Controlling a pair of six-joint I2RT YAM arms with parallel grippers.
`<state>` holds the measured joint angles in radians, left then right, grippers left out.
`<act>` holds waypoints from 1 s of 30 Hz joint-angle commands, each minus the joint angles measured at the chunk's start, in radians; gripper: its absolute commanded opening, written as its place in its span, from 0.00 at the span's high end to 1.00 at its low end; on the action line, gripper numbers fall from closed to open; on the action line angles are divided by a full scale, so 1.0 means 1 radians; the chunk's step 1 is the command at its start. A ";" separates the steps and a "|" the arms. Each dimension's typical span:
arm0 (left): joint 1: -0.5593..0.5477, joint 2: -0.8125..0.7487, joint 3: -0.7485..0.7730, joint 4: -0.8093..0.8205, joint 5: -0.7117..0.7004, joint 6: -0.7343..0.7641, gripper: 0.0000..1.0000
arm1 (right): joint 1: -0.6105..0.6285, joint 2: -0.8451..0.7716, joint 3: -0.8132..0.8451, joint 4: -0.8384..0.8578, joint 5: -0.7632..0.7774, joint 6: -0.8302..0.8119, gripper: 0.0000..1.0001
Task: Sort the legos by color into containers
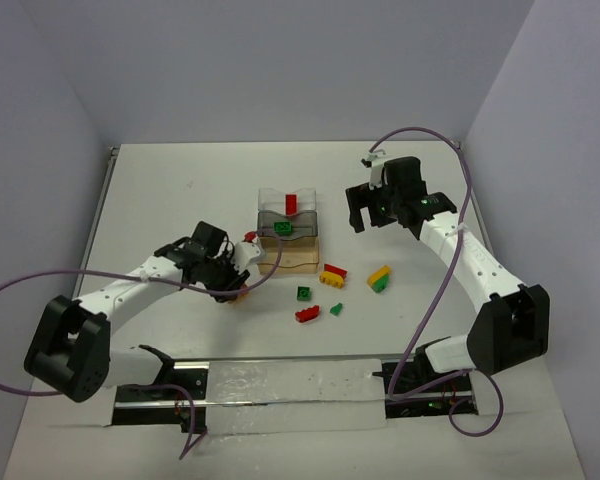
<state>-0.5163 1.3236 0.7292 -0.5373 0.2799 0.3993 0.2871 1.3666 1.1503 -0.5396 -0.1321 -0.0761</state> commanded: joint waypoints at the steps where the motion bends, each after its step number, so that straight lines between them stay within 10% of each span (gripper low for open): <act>1: -0.005 -0.125 0.075 -0.160 0.188 0.128 1.00 | -0.008 -0.026 0.014 0.001 0.005 -0.002 0.00; 16: -0.008 0.057 0.328 0.049 0.164 -0.181 0.94 | -0.007 -0.015 0.019 0.006 -0.007 0.002 0.00; 30: -0.016 0.221 0.403 0.132 0.041 -0.180 0.82 | -0.008 -0.024 0.000 0.007 -0.027 -0.008 0.00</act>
<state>-0.5225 1.5333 1.0981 -0.4568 0.3419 0.2211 0.2871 1.3666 1.1503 -0.5400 -0.1483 -0.0761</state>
